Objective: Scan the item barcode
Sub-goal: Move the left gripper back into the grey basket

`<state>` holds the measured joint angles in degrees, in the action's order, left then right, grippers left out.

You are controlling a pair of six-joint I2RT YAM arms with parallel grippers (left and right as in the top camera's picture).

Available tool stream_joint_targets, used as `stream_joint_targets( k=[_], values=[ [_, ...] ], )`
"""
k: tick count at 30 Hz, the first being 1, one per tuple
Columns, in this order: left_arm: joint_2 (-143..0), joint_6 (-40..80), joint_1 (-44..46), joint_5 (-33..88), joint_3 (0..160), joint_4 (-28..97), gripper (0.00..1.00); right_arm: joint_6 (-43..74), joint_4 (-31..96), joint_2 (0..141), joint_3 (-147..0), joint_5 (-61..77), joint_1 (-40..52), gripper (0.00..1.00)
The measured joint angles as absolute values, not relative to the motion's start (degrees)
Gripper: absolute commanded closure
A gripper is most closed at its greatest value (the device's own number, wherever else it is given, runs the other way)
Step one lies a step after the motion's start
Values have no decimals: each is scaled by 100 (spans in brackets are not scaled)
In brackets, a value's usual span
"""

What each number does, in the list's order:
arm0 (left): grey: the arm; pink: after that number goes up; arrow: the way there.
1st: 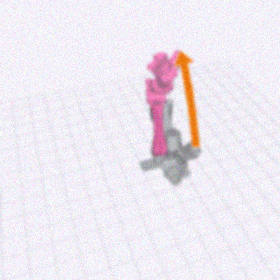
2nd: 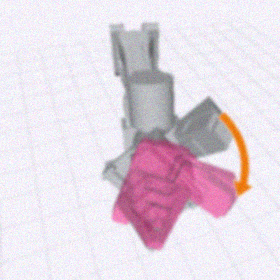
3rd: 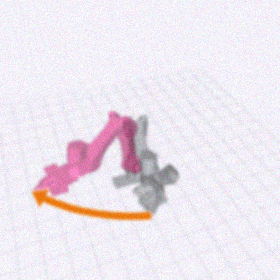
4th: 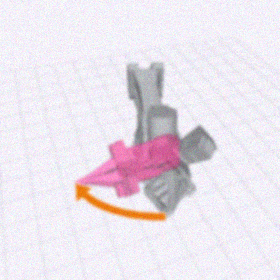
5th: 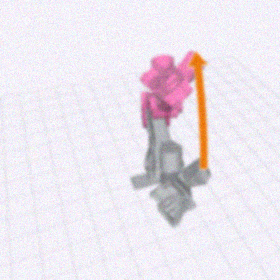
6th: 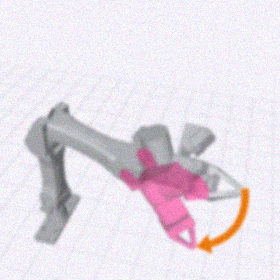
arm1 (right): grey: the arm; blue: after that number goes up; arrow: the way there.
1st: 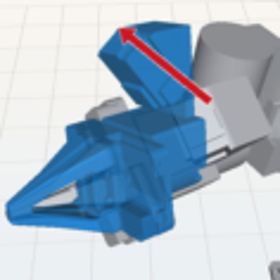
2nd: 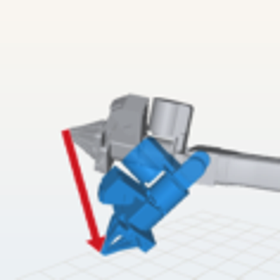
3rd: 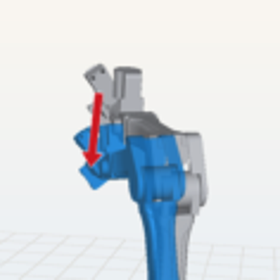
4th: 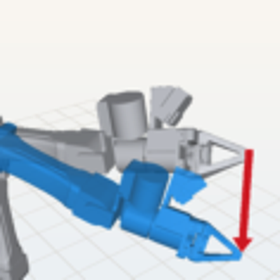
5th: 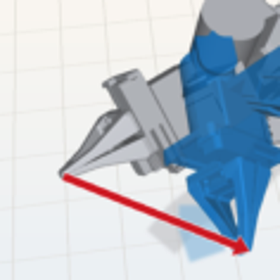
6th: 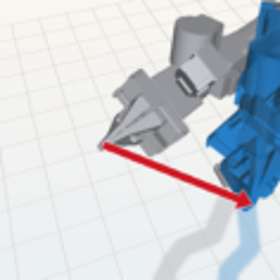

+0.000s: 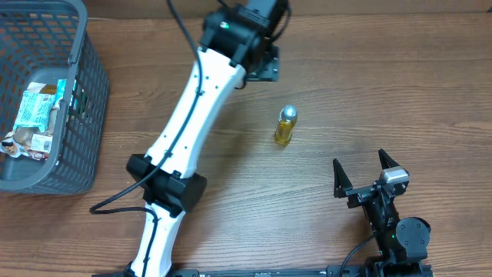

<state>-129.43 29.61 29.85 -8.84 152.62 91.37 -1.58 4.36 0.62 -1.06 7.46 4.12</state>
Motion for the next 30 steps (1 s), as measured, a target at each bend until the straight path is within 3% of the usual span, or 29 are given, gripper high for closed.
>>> stream_joint_targets(
  k=[2,3,5,15,30],
  values=[
    [-12868,2939,2829,-884,15264,9247,43,-154,438,62,-106,744,410,0],
    [-12833,2921,2764,-884,15266,9286,54,-154,438,62,-106,744,410,0],
    [-12772,2856,2604,-884,15279,9397,96,-154,438,62,-106,746,410,0],
    [-12728,2123,2008,-401,15312,9666,96,-154,438,62,-106,744,412,0],
    [-12728,1603,1815,45,15312,9666,96,-154,438,62,-106,744,410,0]
  ],
)
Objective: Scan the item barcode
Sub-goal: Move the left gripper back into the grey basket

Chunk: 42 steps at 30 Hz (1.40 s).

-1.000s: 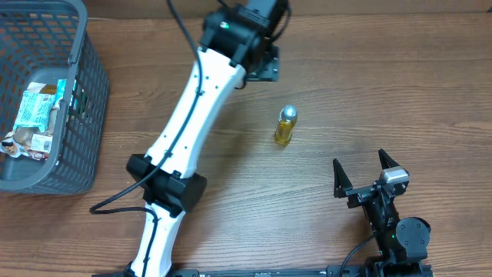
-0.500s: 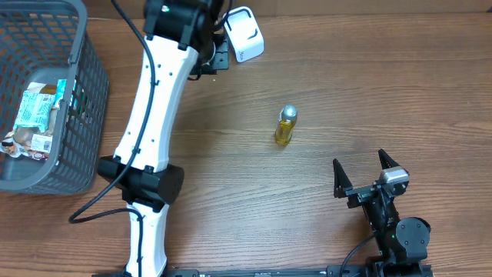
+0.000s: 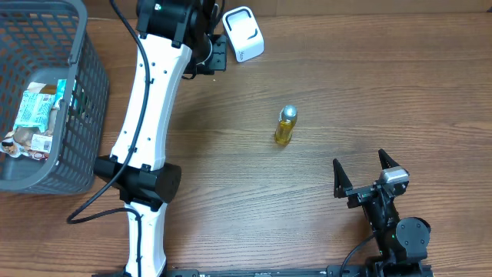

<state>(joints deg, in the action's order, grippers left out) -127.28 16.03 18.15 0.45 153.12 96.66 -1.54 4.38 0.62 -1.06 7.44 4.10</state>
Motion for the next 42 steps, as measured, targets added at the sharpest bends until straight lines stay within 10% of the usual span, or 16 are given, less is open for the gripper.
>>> stream_joint_targets(
  k=[39,42],
  values=[
    [-11015,1441,-976,-34,13607,9548,96,-156,438,62,-106,744,410,0],
    [-10707,1448,-1505,-117,13609,9271,68,-156,436,62,-106,742,410,0]
  ],
)
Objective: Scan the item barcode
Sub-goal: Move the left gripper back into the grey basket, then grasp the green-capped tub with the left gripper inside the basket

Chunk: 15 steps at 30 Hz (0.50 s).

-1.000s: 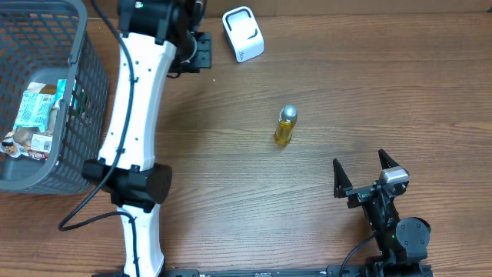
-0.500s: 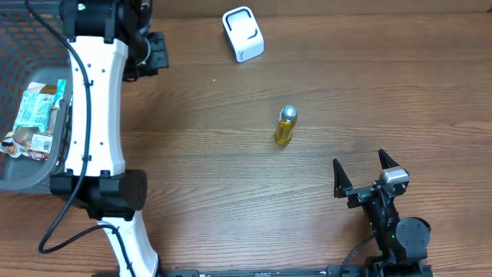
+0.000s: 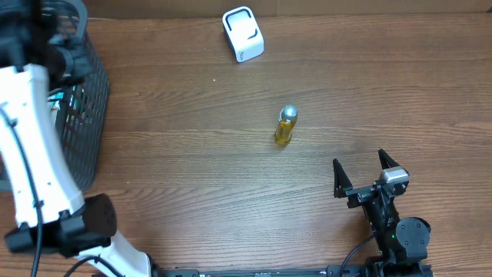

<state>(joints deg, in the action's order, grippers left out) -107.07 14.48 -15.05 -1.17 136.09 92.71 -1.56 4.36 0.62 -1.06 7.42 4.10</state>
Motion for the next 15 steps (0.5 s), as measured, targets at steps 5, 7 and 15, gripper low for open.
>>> stream_joint_targets(
  k=[5,7,15],
  values=[
    [-10575,1470,-2397,-255,13611,8748,30,-154,438,62,-106,744,412,0],
    [-10593,1470,-2681,-285,13609,8602,23,-156,438,62,-106,744,410,0],
    [-10886,1177,-3201,-303,13609,8331,21,-156,438,62,-106,742,412,0]
  ],
)
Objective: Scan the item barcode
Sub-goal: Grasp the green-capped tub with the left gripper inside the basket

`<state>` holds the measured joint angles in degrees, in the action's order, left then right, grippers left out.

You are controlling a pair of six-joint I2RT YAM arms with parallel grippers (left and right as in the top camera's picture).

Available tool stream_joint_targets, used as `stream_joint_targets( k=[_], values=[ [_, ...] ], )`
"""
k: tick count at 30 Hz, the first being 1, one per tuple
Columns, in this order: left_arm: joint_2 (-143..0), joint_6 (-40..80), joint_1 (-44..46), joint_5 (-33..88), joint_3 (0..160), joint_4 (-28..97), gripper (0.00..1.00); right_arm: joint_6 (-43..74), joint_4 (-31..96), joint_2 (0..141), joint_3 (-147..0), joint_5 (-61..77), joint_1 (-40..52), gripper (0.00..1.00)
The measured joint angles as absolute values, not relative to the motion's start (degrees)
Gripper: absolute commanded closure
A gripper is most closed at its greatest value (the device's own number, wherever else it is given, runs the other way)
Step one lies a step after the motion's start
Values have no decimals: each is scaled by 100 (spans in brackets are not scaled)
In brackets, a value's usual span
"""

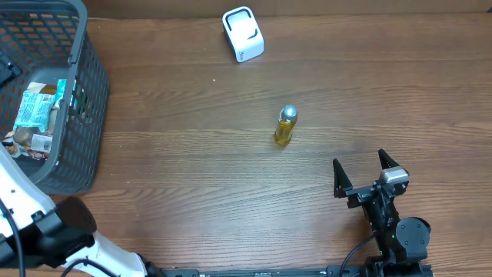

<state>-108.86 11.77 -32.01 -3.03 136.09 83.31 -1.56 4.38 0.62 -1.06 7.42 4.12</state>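
Note:
A small yellow bottle with a silver cap (285, 126) stands upright in the middle of the wooden table. A white barcode scanner (243, 34) sits at the far edge, up and to the left of the bottle. My right gripper (359, 159) rests open near the front right, below and right of the bottle, with nothing between its fingers. Of my left arm only the white link (17, 196) and a black joint (68, 231) show at the left border. Its gripper is out of the frame.
A grey mesh basket (86, 100) stands at the far left and holds several snack packets (34, 108). A black part of the left arm (6, 71) pokes in over the basket's left side.
My left arm has swung further left. Its wrist was over the basket's left part and is now almost wholly beyond the frame's edge. Bottle, scanner and right gripper are unmoved.
My left arm first reached across to the far middle of the table, covering the spot where the scanner stands. Then its wrist was just left of the uncovered scanner. Later it was over the basket, and now off the left edge. The right arm stayed still.

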Motion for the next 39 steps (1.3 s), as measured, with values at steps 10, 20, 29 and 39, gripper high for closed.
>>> stream_joint_targets(
  k=[10,20,29,39],
  values=[
    [-12392,32,-3197,794,13609,8377,0,-158,436,62,-106,744,412,0],
    [-13299,-517,-3197,1177,13605,8377,2,-156,438,62,-106,744,410,0],
    [-13515,-884,-3177,1476,13550,8128,3,-158,438,62,-106,744,410,0],
    [-13515,-943,-2998,1380,12997,7754,9,-156,436,62,-106,744,410,0]
  ],
)
